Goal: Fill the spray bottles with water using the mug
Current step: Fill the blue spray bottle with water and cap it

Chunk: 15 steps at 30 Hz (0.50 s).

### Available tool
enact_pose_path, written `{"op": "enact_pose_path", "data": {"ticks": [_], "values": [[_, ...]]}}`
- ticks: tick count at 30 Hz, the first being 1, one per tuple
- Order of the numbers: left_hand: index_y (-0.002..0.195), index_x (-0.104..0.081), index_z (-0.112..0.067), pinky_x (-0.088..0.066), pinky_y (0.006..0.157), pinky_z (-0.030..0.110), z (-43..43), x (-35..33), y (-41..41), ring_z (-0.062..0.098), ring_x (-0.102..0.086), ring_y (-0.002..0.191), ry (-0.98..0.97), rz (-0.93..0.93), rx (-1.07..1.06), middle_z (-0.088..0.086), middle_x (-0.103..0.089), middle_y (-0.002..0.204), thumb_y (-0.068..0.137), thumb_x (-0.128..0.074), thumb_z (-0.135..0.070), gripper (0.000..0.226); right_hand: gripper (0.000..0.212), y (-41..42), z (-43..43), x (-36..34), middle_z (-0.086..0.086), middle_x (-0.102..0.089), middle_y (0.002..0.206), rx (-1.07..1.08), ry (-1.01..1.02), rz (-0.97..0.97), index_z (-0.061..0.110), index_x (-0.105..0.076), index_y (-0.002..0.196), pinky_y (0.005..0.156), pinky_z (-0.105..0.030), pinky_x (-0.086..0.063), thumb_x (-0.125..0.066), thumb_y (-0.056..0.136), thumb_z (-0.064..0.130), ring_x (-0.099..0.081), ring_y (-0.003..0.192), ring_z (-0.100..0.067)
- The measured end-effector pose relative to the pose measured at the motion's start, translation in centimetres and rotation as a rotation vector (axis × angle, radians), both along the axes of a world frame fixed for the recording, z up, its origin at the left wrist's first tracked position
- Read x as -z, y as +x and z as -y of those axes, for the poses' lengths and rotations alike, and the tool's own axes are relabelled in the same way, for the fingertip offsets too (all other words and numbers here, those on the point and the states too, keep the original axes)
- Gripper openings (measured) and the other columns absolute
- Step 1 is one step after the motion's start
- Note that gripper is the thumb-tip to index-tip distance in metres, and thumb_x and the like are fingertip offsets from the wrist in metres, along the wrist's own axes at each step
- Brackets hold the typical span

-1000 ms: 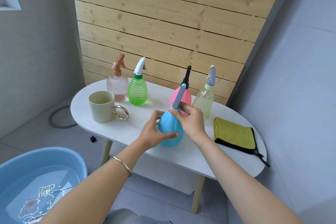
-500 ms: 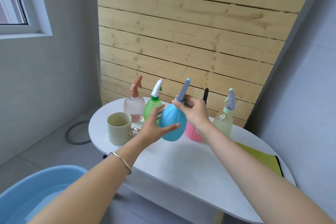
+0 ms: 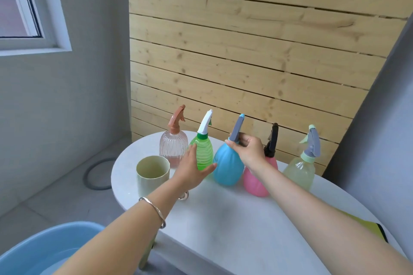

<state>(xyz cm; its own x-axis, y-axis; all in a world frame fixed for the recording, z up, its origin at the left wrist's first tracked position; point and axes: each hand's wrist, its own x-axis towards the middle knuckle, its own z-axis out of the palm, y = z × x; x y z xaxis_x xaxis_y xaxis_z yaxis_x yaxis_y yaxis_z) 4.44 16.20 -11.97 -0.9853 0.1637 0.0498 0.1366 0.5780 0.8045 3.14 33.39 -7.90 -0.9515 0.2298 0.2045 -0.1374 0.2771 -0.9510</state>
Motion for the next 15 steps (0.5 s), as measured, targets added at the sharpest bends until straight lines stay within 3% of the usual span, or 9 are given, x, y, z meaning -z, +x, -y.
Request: {"op": "enact_pose_path", "data": {"ticks": [4,15], "values": [[0.156,0.000,-0.009,-0.016,0.122,0.038,-0.6,0.3,-0.5,0.021,-0.008,0.152,-0.060,-0.028,0.003,0.006,-0.005,0.165,0.087,-0.065,-0.050,0.103,0.019,-0.6,0.0,0.5,0.005,-0.069,0.099,0.001,-0.005,-0.001,0.020,-0.067,0.097,0.093,-0.023,-0.046,-0.074,0.081,0.012,-0.063,0.098,-0.010],[0.156,-0.003,-0.009,-0.018,0.122,0.041,-0.4,0.9,-0.8,0.022,-0.011,0.151,-0.046,-0.056,-0.006,0.007,-0.011,0.164,0.084,-0.069,-0.049,0.106,0.029,-1.7,0.1,0.8,-0.002,-0.069,0.110,0.020,-0.034,0.018,0.009,-0.067,0.112,0.089,-0.019,-0.043,-0.072,0.083,0.012,-0.062,0.102,-0.011]]}}
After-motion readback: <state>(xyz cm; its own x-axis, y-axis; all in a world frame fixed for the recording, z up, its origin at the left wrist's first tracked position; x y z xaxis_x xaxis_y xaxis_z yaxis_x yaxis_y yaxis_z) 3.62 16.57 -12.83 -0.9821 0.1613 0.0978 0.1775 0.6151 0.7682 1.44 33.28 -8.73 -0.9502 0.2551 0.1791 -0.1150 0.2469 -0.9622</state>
